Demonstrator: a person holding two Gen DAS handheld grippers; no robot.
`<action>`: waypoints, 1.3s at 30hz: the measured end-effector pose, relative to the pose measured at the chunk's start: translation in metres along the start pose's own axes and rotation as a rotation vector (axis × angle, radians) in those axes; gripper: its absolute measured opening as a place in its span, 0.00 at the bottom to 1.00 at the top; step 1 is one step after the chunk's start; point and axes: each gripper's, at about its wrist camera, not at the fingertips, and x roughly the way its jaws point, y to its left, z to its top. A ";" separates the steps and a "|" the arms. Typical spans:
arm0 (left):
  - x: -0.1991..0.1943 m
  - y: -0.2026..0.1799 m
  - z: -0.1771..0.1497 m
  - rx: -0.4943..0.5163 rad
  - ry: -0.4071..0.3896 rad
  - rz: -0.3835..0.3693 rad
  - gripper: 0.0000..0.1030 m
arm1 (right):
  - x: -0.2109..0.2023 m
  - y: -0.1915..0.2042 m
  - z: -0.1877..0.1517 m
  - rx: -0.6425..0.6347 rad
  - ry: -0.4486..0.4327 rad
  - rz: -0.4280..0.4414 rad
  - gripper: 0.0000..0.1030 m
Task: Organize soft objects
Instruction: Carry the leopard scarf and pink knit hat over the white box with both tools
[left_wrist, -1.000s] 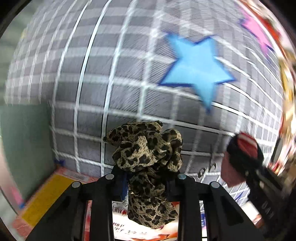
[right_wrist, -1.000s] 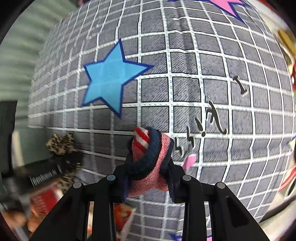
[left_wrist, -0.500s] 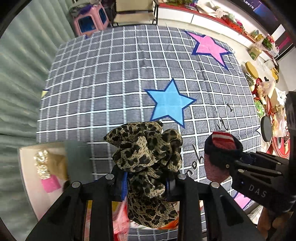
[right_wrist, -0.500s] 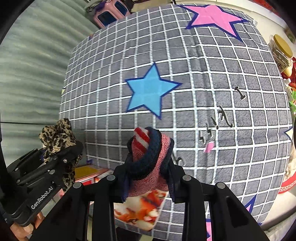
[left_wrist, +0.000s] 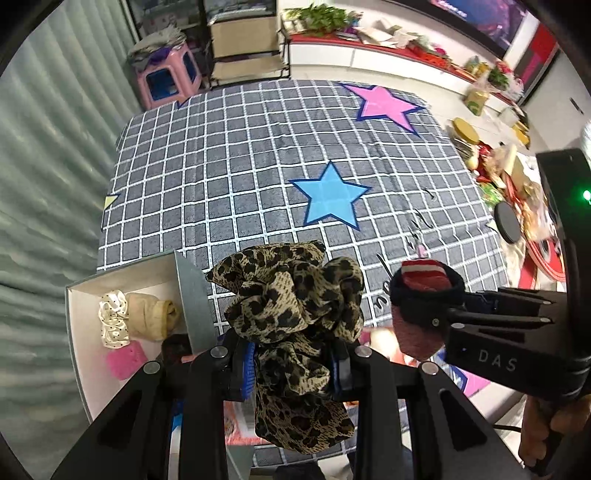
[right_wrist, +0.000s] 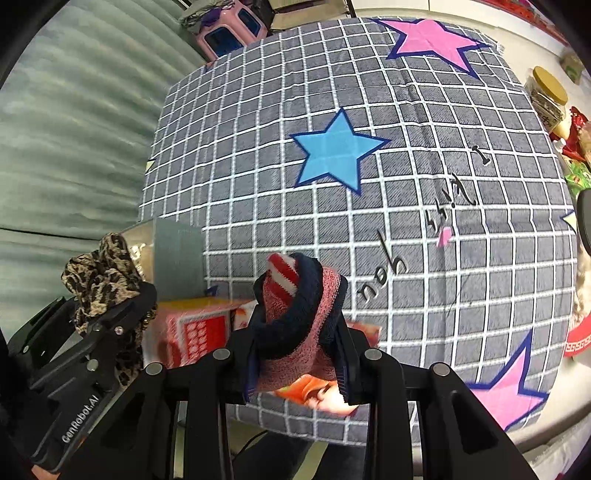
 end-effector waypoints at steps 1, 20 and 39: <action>-0.005 -0.001 -0.005 0.017 -0.008 -0.004 0.32 | -0.003 0.004 -0.006 -0.003 -0.008 -0.007 0.33; -0.054 0.008 -0.076 0.154 -0.063 -0.069 0.32 | -0.021 0.066 -0.098 0.004 -0.014 -0.049 0.33; -0.074 0.064 -0.131 0.045 -0.096 -0.042 0.32 | -0.016 0.122 -0.140 -0.082 -0.003 -0.063 0.33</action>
